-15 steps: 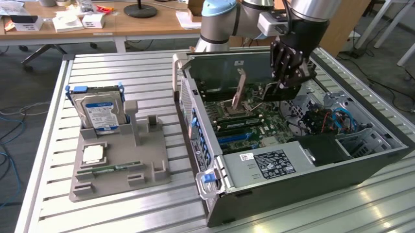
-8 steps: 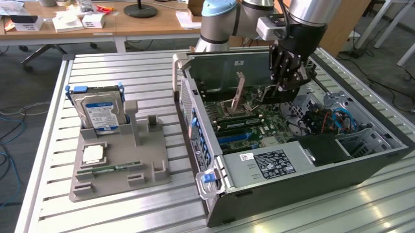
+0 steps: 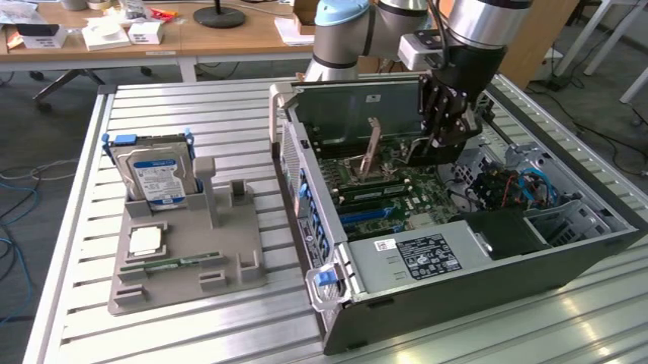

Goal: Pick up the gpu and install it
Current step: 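Insert the gpu into the slot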

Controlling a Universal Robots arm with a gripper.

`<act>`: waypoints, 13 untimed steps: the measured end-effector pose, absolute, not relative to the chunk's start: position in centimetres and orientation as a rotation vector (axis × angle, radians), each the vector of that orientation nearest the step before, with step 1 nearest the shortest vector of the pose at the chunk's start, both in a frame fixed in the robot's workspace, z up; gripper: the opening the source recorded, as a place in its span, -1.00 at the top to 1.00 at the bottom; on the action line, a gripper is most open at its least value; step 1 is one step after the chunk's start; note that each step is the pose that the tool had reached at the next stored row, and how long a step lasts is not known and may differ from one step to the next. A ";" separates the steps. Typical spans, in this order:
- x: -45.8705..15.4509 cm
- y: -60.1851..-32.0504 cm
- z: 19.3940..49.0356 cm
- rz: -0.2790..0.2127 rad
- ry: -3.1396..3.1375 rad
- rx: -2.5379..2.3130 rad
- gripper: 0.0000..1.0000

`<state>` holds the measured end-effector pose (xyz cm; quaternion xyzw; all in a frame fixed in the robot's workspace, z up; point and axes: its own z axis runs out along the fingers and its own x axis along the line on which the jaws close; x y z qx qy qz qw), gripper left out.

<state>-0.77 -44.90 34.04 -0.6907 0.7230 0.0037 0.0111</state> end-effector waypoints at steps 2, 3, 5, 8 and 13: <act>-0.8 -44.9 33.8 0.011 2.255 -2.155 0.47; -0.8 -44.9 33.7 0.011 2.255 -2.155 0.47; -0.8 -44.9 33.5 0.012 2.255 -2.155 0.47; -0.8 -44.9 33.1 0.012 2.255 -2.155 0.47; -0.8 -44.9 32.9 0.011 2.256 -2.155 0.47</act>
